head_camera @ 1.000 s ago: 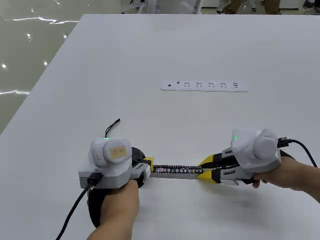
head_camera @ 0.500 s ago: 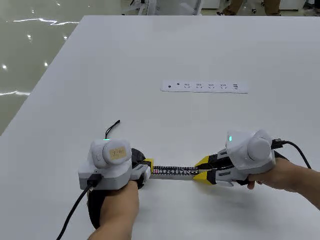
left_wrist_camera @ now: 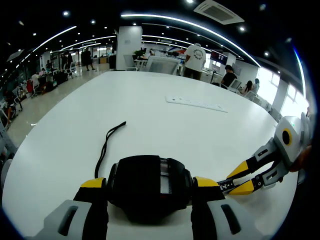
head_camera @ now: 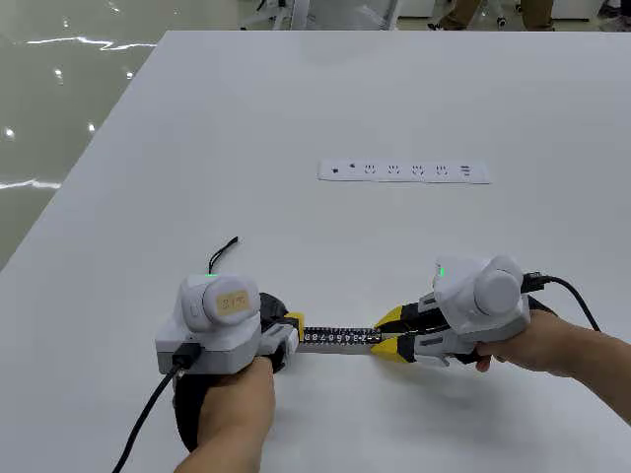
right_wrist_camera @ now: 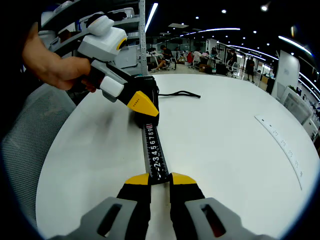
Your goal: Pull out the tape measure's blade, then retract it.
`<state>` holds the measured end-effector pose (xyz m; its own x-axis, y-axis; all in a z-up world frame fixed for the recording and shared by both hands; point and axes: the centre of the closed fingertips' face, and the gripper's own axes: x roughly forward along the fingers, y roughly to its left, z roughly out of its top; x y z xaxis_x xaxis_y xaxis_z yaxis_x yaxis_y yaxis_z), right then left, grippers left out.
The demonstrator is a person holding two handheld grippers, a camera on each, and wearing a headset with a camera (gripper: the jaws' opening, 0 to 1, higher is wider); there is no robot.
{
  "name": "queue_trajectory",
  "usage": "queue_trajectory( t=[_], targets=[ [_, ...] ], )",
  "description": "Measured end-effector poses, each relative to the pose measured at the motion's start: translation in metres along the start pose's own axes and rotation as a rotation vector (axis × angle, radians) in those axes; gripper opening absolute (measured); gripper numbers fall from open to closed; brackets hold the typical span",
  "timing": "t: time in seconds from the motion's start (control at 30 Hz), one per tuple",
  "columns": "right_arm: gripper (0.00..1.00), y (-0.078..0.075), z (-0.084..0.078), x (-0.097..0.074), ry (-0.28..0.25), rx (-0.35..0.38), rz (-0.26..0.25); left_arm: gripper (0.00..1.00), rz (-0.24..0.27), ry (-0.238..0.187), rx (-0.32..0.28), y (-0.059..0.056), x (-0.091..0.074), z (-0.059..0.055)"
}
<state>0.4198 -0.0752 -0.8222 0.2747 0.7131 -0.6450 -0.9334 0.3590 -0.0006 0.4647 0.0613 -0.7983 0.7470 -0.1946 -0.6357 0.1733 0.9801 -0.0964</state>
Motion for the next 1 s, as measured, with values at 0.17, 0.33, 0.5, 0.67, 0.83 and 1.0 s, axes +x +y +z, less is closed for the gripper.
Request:
queue_trajectory(
  t=[0.17,0.33,0.5,0.67,0.83,1.0],
  targets=[
    [0.12,0.0,0.002,0.003,-0.001,0.0,-0.001,0.64,-0.001,0.001,-0.002,0.0,0.0,0.0],
    [0.12,0.001,0.004,0.006,-0.003,0.002,0.001,0.64,-0.002,0.001,-0.002,0.0,0.0,0.0],
    [0.12,0.002,0.008,0.011,-0.006,0.002,0.002,0.64,-0.004,0.001,-0.004,0.0,0.0,0.0],
    [0.12,0.005,0.013,0.016,-0.011,0.003,0.006,0.64,-0.008,0.003,-0.008,0.001,0.001,0.0],
    [0.12,0.006,0.017,0.021,-0.011,-0.002,0.007,0.64,-0.007,0.003,-0.008,0.0,0.0,0.0],
    [0.12,0.006,0.02,0.024,-0.014,-0.003,0.007,0.64,-0.008,0.003,-0.009,0.0,0.0,0.0]
  ],
)
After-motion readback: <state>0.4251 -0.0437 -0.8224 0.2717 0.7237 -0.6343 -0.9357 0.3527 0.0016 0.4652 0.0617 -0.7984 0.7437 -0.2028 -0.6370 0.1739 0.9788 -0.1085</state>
